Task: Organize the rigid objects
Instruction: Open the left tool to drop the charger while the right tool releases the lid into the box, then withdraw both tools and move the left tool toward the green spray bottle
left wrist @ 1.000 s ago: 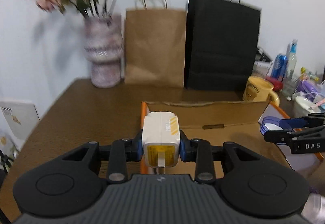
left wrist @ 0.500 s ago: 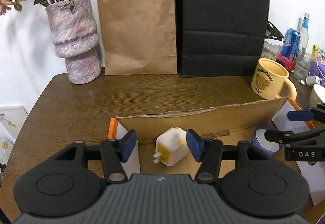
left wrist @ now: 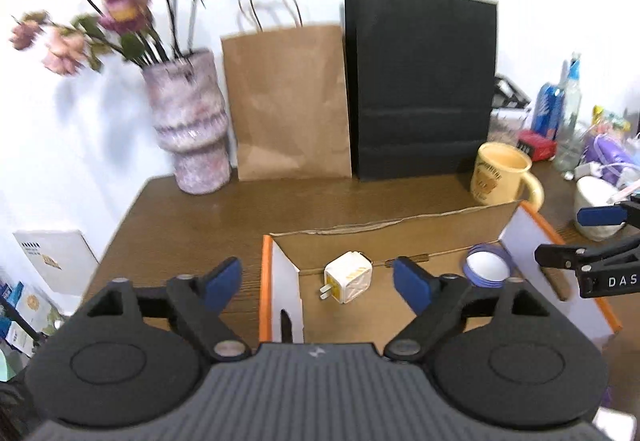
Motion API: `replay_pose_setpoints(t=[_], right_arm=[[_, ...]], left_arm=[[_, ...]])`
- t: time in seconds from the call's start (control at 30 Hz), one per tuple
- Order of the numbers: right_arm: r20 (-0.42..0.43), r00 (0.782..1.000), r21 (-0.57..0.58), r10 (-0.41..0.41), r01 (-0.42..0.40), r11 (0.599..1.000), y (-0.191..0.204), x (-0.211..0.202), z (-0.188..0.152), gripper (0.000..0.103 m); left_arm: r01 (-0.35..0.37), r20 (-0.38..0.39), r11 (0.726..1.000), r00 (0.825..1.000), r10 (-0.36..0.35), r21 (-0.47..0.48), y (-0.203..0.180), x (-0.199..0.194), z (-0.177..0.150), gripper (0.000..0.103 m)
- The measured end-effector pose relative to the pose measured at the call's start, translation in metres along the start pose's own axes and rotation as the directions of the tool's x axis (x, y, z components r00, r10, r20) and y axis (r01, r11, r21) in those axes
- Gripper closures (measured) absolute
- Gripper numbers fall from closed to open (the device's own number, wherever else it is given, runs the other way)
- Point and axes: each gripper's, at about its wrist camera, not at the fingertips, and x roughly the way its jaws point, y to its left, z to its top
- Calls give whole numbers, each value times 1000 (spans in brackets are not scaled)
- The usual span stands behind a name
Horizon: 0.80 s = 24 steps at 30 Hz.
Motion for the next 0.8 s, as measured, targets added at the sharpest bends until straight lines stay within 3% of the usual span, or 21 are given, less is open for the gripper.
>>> replay_pose_setpoints(t=[0.1, 0.17, 0.27, 0.33, 0.43, 0.5, 0.6, 0.8], right_arm=[[61, 998, -13, 11, -10, 1000, 9, -35, -14, 14], [115, 993, -26, 20, -17, 1000, 14, -58, -27, 14], [216, 976, -30, 15, -9, 999, 20, -85, -51, 13], [275, 961, -12, 5, -2, 1000, 22, -101, -67, 7], [371, 929, 8, -1, -2, 1000, 25, -125, -95, 2], [386, 922, 31, -8, -4, 1000, 27, -136, -109, 2], [403, 915, 68, -3, -26, 997, 28, -146, -130, 2], [410, 912, 93, -19, -21, 995, 33, -166, -161, 2]], left_arm=[[-29, 70, 999, 997, 27, 29, -5, -38, -15, 12], [-36, 124, 998, 992, 31, 42, -9, -61, -27, 3], [-52, 182, 998, 982, 44, 39, -14, -91, -46, 2], [-40, 225, 999, 974, 32, 32, -17, -109, -60, 2], [-48, 334, 997, 942, 27, 54, -27, -138, -85, 2], [-61, 393, 996, 919, 30, 66, -34, -154, -100, 2], [-47, 434, 998, 901, 22, 46, -40, -171, -119, 0], [-16, 448, 1000, 894, 7, 16, -44, -201, -147, 0]])
